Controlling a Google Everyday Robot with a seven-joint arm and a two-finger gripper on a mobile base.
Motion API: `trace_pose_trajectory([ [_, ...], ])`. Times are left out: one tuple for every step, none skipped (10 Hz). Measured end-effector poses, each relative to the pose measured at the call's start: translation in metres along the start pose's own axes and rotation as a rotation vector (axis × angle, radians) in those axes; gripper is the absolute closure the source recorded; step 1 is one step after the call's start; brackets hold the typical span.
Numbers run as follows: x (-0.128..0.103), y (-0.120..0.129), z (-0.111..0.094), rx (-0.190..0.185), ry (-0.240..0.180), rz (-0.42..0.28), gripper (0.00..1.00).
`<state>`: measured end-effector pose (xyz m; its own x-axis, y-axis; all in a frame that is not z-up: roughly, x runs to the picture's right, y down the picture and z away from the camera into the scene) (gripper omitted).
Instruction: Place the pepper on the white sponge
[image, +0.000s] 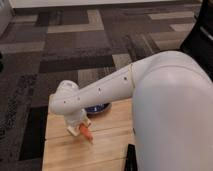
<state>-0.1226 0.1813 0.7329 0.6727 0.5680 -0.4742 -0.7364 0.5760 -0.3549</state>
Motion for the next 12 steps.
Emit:
trace_pose_trajectory([
  [-0.0014, 0.0002, 0.0014, -0.002, -0.002, -0.003, 1.0],
  [-0.0022, 0.0002, 0.0026, -0.003, -0.002, -0.006, 1.0],
  [-0.0025, 0.0, 0.0034, -0.004, -0.002, -0.007, 1.0],
  [-0.0027, -0.0001, 0.0048, -0.005, -0.002, -0.007, 1.0],
  [-0.0036, 0.0002, 0.0062, -0.009, -0.003, -0.009, 1.0],
  [-0.0042, 0.0001, 0.0068, -0.01, -0.004, -0.01, 1.0],
  [-0.0048, 0.0, 0.0067, -0.012, -0.006, -0.01, 0.99],
  [-0.0054, 0.0002, 0.0066, -0.016, -0.008, -0.01, 0.95],
  [-0.0054, 0.0003, 0.0065, -0.022, -0.009, -0.009, 0.84],
  [-0.0051, -0.0003, 0.0062, -0.028, -0.01, -0.007, 0.65],
  [-0.0053, -0.0002, 0.0062, -0.029, -0.01, -0.009, 0.57],
  [-0.0055, -0.0002, 0.0061, -0.029, -0.011, -0.01, 0.48],
])
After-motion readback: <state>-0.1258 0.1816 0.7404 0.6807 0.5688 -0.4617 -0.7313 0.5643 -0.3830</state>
